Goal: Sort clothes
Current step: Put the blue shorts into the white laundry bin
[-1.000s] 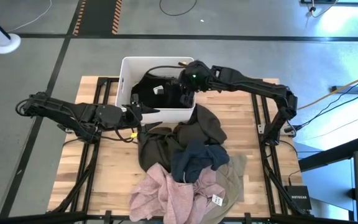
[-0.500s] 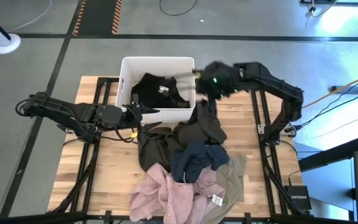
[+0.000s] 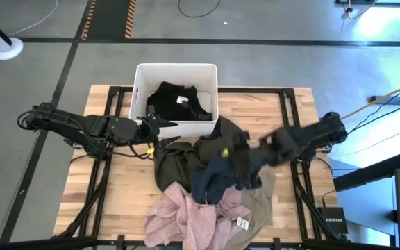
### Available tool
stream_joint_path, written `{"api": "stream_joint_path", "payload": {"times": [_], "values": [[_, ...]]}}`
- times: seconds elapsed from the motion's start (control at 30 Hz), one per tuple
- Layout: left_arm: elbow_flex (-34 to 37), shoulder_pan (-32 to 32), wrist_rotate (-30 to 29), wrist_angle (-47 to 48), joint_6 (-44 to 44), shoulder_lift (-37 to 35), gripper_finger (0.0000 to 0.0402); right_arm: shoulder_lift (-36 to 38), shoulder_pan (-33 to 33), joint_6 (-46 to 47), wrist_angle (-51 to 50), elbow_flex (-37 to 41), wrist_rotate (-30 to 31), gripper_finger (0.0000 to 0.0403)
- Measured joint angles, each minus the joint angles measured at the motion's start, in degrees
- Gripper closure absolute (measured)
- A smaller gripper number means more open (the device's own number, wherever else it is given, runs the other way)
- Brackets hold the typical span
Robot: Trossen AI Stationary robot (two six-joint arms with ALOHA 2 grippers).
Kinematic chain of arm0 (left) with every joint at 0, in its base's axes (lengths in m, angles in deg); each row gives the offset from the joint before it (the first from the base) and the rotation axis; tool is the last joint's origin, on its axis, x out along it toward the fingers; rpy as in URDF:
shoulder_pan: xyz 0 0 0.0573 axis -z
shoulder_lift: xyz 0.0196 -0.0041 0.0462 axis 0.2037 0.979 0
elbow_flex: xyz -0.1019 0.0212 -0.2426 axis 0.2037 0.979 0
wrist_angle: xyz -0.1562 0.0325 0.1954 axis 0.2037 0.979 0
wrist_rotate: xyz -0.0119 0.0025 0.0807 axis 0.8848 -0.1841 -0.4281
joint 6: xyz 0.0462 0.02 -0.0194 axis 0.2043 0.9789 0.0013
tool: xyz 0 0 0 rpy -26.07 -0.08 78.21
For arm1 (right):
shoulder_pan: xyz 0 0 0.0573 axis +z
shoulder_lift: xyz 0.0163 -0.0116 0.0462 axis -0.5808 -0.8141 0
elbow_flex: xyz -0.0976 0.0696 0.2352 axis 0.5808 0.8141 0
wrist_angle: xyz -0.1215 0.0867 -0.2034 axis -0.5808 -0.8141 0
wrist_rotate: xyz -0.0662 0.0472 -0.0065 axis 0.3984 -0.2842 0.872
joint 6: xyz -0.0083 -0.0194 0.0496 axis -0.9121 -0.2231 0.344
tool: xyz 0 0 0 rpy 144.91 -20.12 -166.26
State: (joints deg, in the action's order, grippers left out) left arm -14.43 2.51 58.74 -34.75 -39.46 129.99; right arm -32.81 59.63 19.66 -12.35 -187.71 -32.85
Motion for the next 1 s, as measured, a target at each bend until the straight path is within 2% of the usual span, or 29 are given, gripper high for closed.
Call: {"api": "stream_joint_path", "payload": {"times": [0.2,0.37,0.6,1.0], "values": [[0.0,0.0,0.0,-0.9,1.3,0.0,0.0196,0.0,8.4,0.0,10.5,12.4,5.8,0.0198],[0.0,0.0,0.0,-2.4,2.4,0.0,0.0196,0.0,13.2,2.2,15.0,21.3,11.7,0.0198],[0.0,-0.1,-0.9,-3.9,2.8,0.0,0.0196,0.0,17.2,7.3,20.5,26.6,15.2,0.0198],[0.0,-0.4,-1.4,-3.9,2.7,0.0,0.0196,0.0,17.9,5.5,31.8,34.4,19.9,0.0198]]}}
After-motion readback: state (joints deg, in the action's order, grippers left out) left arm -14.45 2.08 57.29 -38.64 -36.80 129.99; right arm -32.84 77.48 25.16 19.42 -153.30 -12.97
